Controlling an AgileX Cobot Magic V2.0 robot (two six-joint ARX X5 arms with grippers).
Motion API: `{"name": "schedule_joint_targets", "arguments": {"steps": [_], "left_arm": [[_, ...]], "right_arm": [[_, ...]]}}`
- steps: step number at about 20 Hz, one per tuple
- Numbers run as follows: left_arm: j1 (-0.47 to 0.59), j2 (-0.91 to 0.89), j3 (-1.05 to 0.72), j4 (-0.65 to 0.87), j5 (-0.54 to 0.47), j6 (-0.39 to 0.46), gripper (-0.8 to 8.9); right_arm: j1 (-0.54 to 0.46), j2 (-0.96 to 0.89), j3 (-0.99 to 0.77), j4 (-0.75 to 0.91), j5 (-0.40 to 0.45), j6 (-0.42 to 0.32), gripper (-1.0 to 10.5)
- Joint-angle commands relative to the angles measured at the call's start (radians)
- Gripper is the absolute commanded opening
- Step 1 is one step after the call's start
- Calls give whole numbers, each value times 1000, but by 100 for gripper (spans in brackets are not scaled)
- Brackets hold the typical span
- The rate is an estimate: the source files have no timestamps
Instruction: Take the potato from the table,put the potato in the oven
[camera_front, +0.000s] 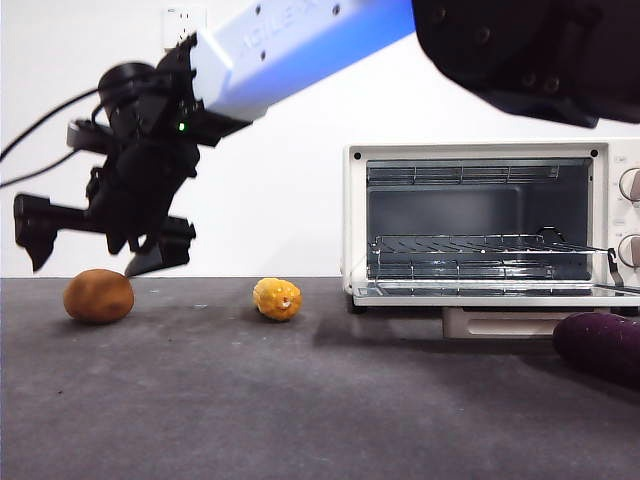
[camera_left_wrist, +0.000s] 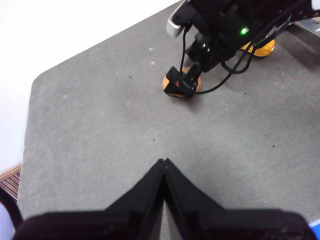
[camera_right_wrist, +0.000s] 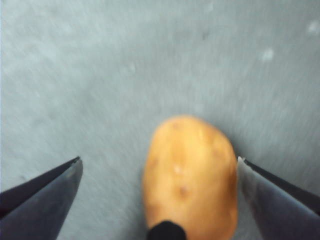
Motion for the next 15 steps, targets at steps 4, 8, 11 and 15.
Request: {"name": "schedule_joint_targets", "arguments": {"steps": [4, 8, 11, 15], "left_arm": [[-1, -6, -4, 4, -2, 22, -8], [-1, -6, -4, 4, -2, 26, -8], [-1, -6, -4, 4, -2, 34, -8], [-1, -6, -4, 4, -2, 39, -8]], "right_arm": [[7, 52, -6, 6, -6, 41, 848], [6, 56, -6, 3, -5, 85, 842], [7, 56, -6, 13, 0, 91, 704], [6, 56, -6, -6, 13, 104, 368]]}}
